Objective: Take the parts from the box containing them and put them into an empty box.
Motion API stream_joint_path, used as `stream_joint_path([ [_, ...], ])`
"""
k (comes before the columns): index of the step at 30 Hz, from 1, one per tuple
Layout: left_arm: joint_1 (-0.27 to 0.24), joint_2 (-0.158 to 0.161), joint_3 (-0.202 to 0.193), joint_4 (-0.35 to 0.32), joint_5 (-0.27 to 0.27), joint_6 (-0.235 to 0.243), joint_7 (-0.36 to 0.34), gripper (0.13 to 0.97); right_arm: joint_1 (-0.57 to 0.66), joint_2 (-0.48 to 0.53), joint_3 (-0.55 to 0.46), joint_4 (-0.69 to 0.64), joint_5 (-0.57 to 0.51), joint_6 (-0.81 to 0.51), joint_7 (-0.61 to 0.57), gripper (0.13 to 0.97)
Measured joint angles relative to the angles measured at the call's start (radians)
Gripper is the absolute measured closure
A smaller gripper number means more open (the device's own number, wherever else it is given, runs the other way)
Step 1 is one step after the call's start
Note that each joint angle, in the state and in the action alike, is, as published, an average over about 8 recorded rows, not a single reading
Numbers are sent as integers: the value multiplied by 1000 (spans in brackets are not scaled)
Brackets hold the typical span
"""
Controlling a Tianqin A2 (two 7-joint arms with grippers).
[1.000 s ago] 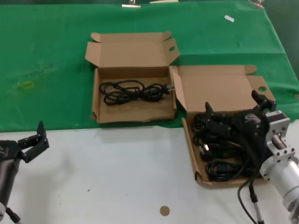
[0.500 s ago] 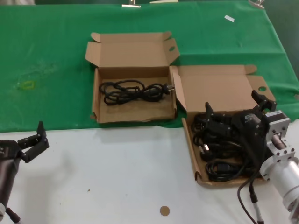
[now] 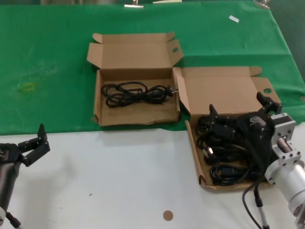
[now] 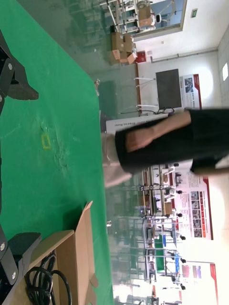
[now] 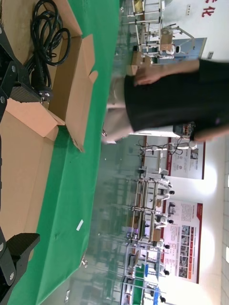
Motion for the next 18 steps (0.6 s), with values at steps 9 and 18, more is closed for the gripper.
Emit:
stream_joint_path([
  [9, 0, 0, 0, 0, 0, 0, 0, 132, 0, 0, 0, 0, 0, 0, 0, 129],
  [18, 0, 0, 0, 0, 0, 0, 0, 132, 0, 0, 0, 0, 0, 0, 0, 129],
])
